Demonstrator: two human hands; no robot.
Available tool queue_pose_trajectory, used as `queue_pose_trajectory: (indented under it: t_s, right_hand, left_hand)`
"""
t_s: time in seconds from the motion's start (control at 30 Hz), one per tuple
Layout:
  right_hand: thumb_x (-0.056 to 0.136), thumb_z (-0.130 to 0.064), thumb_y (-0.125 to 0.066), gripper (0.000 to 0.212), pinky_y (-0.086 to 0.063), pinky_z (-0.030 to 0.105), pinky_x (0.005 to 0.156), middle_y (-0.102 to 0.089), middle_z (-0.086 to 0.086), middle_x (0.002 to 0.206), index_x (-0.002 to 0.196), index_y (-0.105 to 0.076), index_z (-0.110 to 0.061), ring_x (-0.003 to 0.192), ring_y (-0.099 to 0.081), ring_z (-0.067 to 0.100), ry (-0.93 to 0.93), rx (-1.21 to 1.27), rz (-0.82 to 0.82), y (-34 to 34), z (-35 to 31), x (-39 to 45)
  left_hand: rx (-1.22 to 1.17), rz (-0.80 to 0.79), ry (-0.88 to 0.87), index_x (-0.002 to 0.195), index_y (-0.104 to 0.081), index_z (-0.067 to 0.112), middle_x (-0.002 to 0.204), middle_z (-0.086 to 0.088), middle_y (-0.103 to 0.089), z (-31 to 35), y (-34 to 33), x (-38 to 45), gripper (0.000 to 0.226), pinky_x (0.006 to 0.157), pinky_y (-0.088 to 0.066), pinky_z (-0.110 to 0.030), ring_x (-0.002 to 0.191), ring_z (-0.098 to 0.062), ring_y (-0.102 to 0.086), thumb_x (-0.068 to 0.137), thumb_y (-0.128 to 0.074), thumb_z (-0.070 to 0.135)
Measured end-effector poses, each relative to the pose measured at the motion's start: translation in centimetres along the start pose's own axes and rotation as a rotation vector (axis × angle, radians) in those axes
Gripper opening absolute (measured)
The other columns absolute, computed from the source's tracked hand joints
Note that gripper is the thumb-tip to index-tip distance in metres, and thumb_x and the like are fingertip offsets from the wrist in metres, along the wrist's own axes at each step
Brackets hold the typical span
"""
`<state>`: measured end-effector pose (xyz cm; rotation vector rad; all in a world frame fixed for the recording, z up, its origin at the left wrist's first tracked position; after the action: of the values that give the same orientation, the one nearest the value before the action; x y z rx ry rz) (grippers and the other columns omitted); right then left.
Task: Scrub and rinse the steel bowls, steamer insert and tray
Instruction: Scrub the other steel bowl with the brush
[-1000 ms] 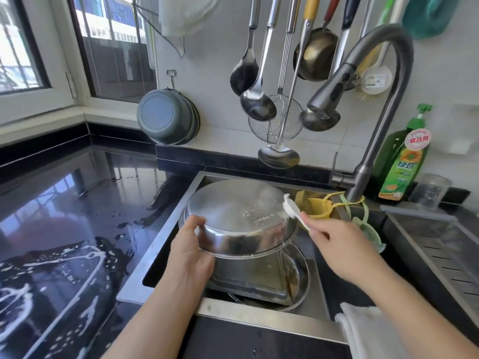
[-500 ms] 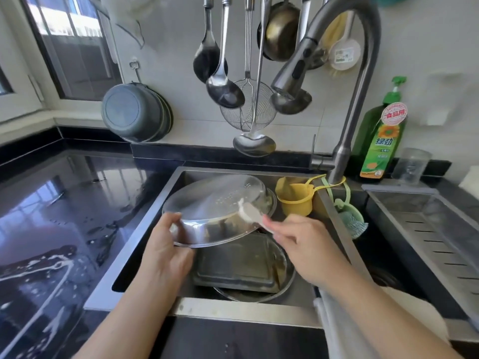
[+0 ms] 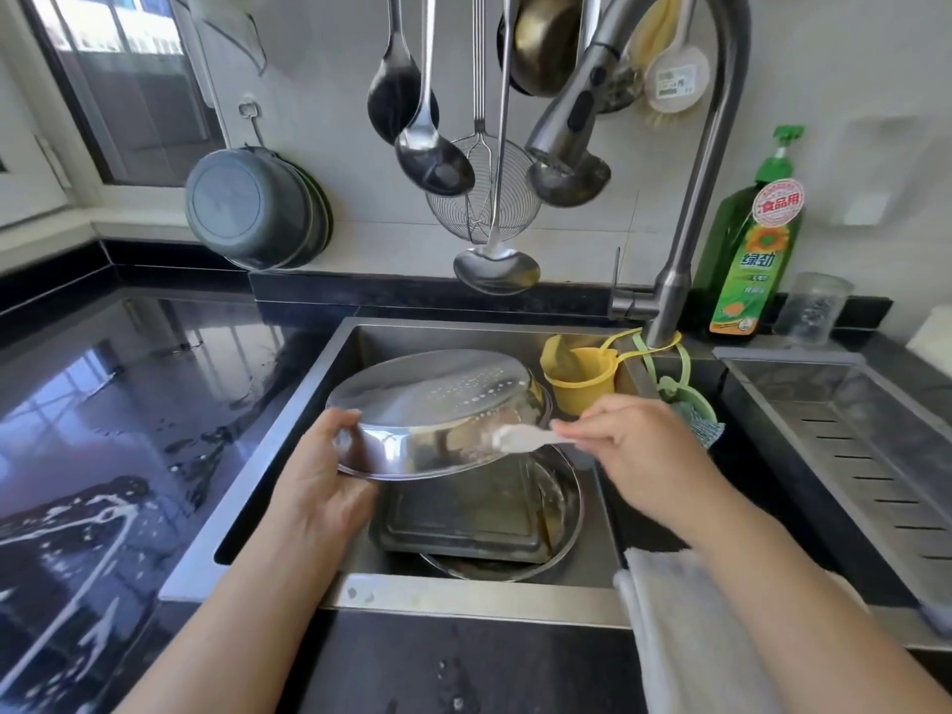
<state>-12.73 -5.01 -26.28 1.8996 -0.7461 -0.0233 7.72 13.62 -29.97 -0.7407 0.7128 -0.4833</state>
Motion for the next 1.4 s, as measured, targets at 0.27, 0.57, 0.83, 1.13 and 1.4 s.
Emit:
queue_pose_trajectory:
  t_s: [0.27, 0.57, 0.83, 1.13, 1.4]
  right_hand:
    - [0.1, -0.032, -0.062, 0.024, -0.052, 0.036, 0.067, -0.058, -0.016, 0.087, 0.119, -0.072, -0.042, 0.077, -0.053, 0.005, 0.2, -0.03, -0.083, -2.9, -4.0, -1.0]
    - [0.101, -0.036, -0.058, 0.022, -0.047, 0.029, 0.058, -0.054, -0.016, 0.083, 0.118, -0.073, -0.038, 0.071, -0.051, 0.004, 0.229, -0.012, -0.047, -3.4, -4.3, -1.2]
    - [0.103, -0.053, -0.043, 0.033, -0.043, 0.031, 0.054, -0.055, -0.01, 0.088, 0.112, -0.067, -0.032, 0.069, -0.051, 0.007, 0.194, -0.102, -0.091, -4.5, -4.5, -1.6]
    - [0.097, -0.05, -0.055, 0.025, -0.048, 0.033, 0.055, -0.054, -0.011, 0.081, 0.097, -0.07, -0.029, 0.066, -0.053, 0.008, 0.053, -0.058, -0.076, -2.9, -2.2, -1.1]
    - [0.1, -0.05, -0.05, 0.03, -0.048, 0.037, 0.056, -0.053, -0.009, 0.081, 0.094, -0.068, -0.028, 0.064, -0.051, 0.008, 0.089, -0.047, -0.03, -3.6, -3.5, -0.6]
  left_hand:
    - [-0.026, 0.065, 0.051, 0.12, -0.053, -0.001, 0.109, -0.01, -0.06, -0.6, 0.6, 0.4, 0.025, 0.081, -0.061, -0.061, 0.119, -0.016, -0.068, 0.098, -0.06, 0.008]
    - [0.001, 0.07, 0.041, 0.122, -0.054, -0.003, 0.112, -0.018, -0.065, -0.5, 0.4, 0.0, 0.026, 0.076, -0.062, -0.059, 0.123, -0.028, -0.067, 0.099, -0.059, 0.006]
    - [-0.022, 0.095, 0.046, 0.11, -0.056, -0.003, 0.114, -0.021, -0.061, -1.0, 0.6, 0.3, 0.013, 0.057, -0.065, -0.035, 0.059, -0.014, -0.07, 0.098, -0.06, 0.002]
    - [-0.029, 0.14, 0.025, 0.124, -0.052, 0.0, 0.096, -0.025, -0.066, -0.5, 1.2, 0.6, 0.029, 0.044, -0.058, -0.035, 0.089, -0.026, -0.077, 0.097, -0.062, 0.0]
    - [0.023, 0.129, -0.006, 0.131, -0.056, 0.001, 0.09, -0.02, -0.067, -0.9, 1.6, 1.2, 0.039, 0.084, -0.065, -0.036, 0.074, -0.017, -0.074, 0.094, -0.068, 0.001]
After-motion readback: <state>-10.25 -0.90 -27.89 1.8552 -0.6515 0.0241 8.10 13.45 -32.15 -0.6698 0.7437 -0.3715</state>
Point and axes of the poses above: each hand's wrist, its own x-axis towards the middle knuckle, its own y-axis out of the back of the hand, z = x × y, the point moved 3 cm from there along x, towards the middle knuckle
